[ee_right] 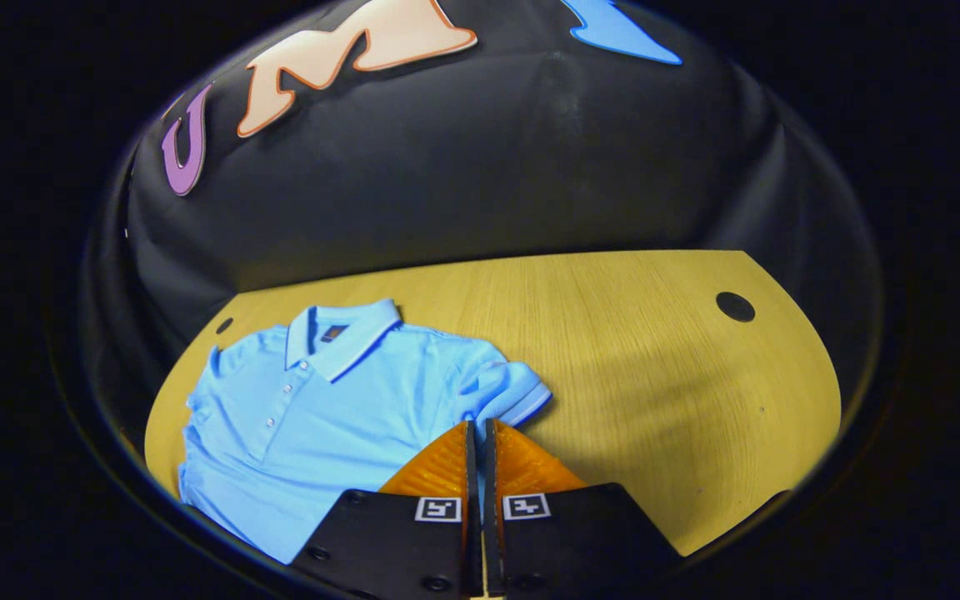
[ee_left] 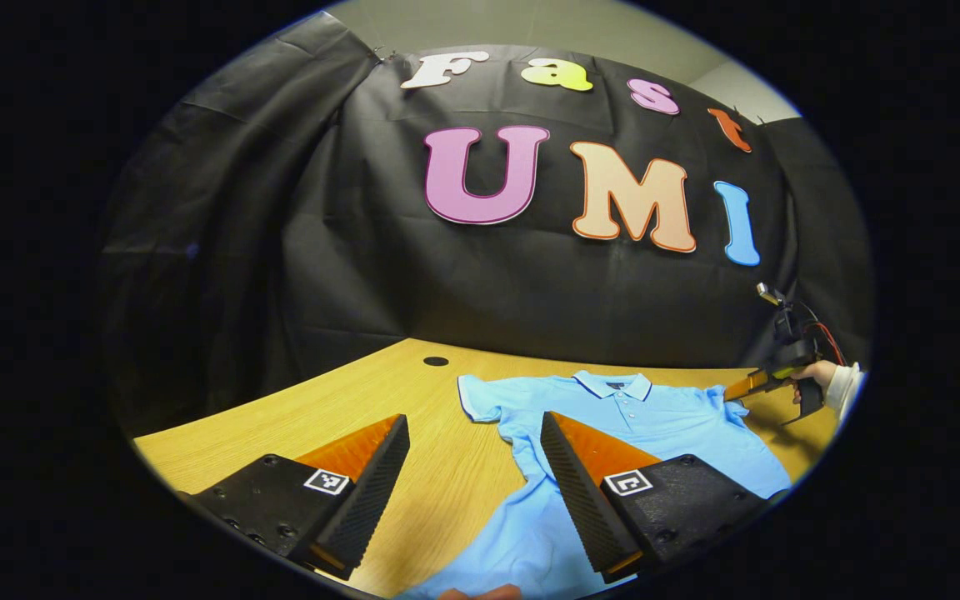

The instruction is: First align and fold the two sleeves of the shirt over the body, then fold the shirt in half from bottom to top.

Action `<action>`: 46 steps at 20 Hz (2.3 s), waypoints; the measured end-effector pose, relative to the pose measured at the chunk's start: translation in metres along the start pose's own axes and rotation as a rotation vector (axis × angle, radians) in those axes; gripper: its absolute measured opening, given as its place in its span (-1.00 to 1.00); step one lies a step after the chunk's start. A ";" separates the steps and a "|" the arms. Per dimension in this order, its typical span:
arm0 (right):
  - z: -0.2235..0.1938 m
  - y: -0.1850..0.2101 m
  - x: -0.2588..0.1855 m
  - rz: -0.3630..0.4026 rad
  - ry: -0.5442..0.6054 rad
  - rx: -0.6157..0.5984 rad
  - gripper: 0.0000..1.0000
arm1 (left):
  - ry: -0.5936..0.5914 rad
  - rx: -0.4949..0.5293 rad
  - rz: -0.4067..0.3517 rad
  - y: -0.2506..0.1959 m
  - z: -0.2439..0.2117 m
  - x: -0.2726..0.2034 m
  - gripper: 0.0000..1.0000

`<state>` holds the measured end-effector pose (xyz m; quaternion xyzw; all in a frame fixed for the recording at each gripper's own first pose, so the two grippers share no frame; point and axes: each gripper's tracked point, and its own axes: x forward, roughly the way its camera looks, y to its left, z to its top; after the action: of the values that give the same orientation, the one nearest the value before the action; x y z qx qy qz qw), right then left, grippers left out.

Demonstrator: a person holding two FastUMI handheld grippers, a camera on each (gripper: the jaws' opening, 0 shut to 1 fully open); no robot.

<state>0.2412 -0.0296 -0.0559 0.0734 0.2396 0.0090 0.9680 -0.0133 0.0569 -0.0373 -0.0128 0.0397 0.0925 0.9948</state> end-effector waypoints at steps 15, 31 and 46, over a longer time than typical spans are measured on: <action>-0.003 0.176 0.011 0.280 -0.022 0.128 -0.92 | 0.013 -0.009 0.011 0.016 -0.014 -0.006 0.89; -0.030 0.191 -0.083 0.396 -0.076 0.003 0.93 | 0.225 -0.014 -0.114 0.015 -0.031 0.069 0.89; -0.060 0.088 -0.226 0.176 -0.327 0.000 0.93 | 0.574 -0.044 -0.156 0.013 -0.071 0.229 0.89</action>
<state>0.0147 0.0540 0.0086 0.0945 0.0719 0.0815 0.9896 0.2036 0.1090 -0.1266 -0.0630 0.3164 0.0094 0.9465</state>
